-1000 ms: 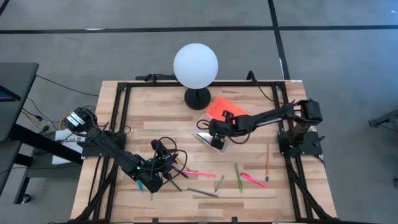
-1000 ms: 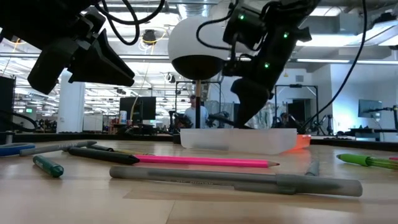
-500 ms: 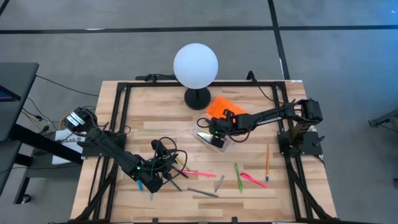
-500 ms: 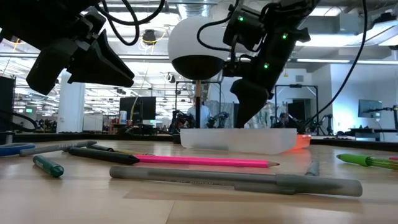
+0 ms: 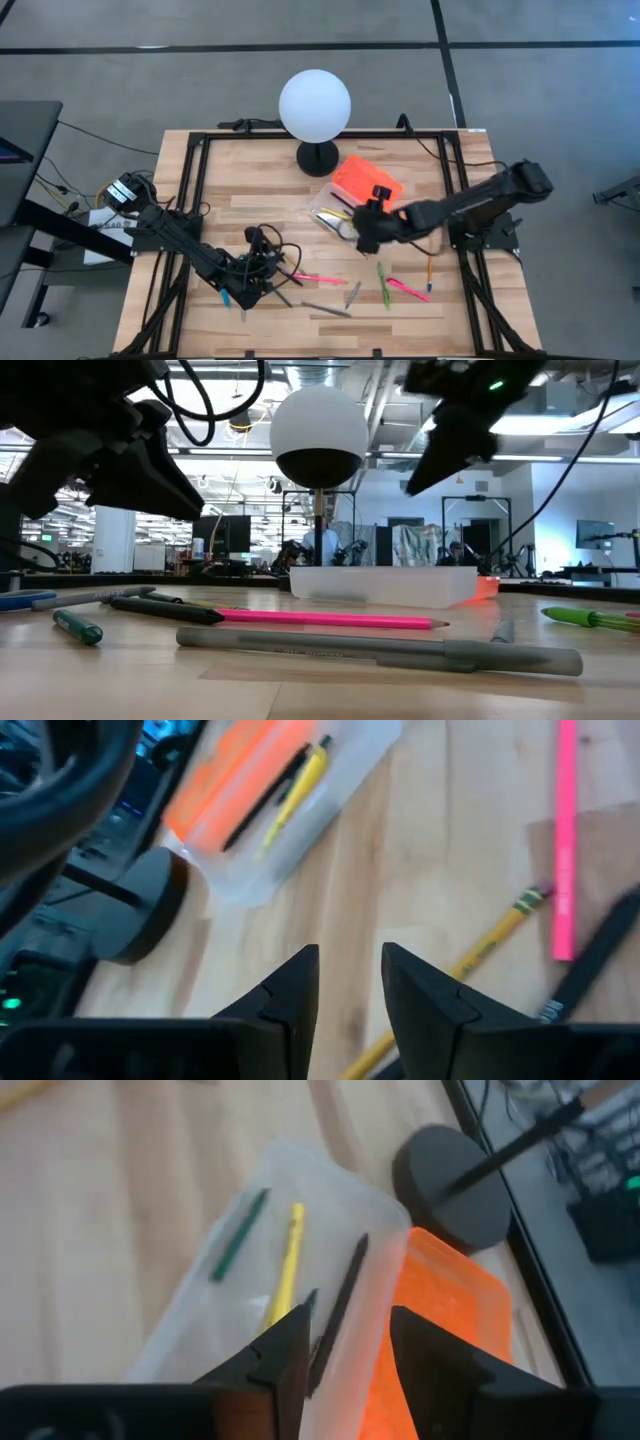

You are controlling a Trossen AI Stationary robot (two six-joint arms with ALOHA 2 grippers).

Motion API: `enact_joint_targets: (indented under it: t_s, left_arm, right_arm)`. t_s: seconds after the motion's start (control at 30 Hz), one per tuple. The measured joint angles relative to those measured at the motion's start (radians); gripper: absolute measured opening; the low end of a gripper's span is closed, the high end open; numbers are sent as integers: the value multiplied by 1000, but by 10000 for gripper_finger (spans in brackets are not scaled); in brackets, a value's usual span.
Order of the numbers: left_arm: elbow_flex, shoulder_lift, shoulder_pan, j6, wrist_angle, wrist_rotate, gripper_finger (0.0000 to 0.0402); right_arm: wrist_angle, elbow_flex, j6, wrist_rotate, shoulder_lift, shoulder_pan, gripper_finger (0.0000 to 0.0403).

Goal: Pick & place school supplies into a supply box
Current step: Put the yellow pencil into the orange supply box

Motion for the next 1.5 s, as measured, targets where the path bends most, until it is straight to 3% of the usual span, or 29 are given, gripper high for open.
enact_joint_targets:
  t_s: [0.23,0.47,0.6,0.87,1.07,1.5]
  left_arm:
    - [0,0,21,13,16,135,106]
    - [0,0,164,231,183,496,106]
    - [0,0,248,305,175,644,106]
    - [0,0,337,416,142,770,106]
    - [0,10,370,456,147,843,106]
    - [1,106,382,495,186,862,106]
  right_arm:
    - [62,-128,28,21,-140,153,125]
    - [191,-205,-20,21,-196,288,124]
    - [263,-228,-55,19,-192,362,124]
    - [260,-228,55,24,-191,503,124]
    - [265,-228,117,171,-191,617,124]
    - [328,-228,126,284,-191,749,124]
